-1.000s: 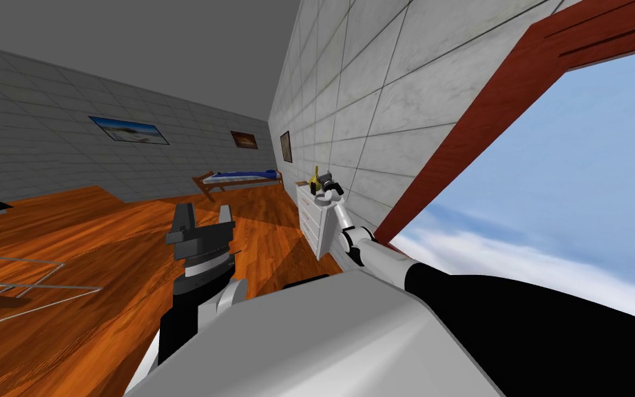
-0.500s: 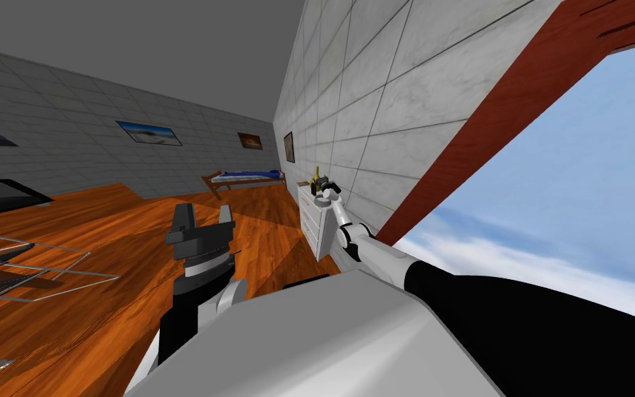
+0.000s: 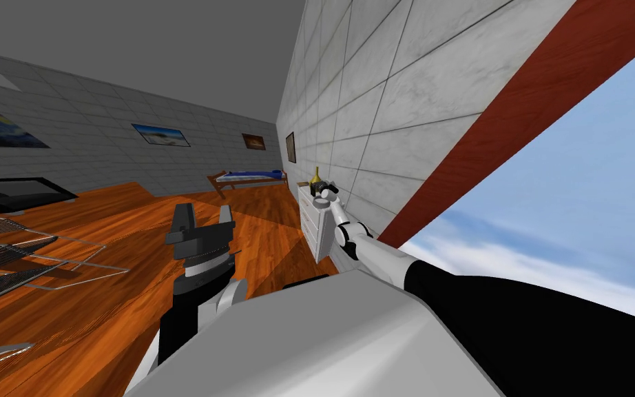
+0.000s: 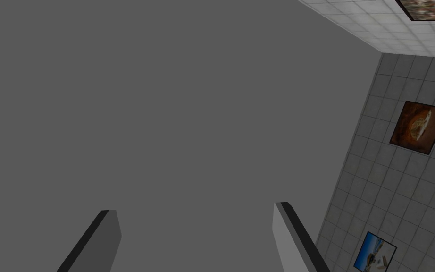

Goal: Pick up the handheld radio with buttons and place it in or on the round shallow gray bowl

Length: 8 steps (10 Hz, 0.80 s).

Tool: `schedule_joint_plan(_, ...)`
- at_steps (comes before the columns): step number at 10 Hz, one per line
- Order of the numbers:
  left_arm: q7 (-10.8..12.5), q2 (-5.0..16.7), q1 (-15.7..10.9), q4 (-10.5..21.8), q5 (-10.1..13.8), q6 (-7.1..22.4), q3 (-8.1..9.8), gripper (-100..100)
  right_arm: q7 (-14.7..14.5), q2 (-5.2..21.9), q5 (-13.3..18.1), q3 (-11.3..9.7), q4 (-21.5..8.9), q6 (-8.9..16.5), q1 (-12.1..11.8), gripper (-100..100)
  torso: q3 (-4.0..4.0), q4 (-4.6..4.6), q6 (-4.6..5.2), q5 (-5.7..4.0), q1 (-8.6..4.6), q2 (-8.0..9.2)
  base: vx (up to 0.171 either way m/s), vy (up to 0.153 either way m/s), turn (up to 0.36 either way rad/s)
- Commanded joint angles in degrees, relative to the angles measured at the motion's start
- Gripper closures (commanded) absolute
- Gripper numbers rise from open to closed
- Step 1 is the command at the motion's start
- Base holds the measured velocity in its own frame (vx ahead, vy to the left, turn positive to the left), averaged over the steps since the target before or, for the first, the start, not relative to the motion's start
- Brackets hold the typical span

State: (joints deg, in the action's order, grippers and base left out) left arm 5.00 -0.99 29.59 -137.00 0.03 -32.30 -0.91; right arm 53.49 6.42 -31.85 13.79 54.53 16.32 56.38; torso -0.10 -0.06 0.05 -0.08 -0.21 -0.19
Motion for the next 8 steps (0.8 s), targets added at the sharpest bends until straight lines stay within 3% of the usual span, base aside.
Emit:
schedule_joint_plan(1,0.0,0.0,0.0,0.0,0.0,0.0,0.00,0,0.5,0.4,-1.1,-0.2,-1.6,0.7,0.6,-100,0.00,0.00,0.00,0.00,0.00,0.00,0.019,-0.049,0.041)
schedule_joint_plan(8,0.0,0.0,0.0,0.0,0.0,0.0,0.00,0,4.5,-3.0,-2.2,2.3,-8.3,6.0,2.3,-100,-0.03,-0.01,0.02,-0.02,-0.07,-0.04,0.032,-0.070,0.045)
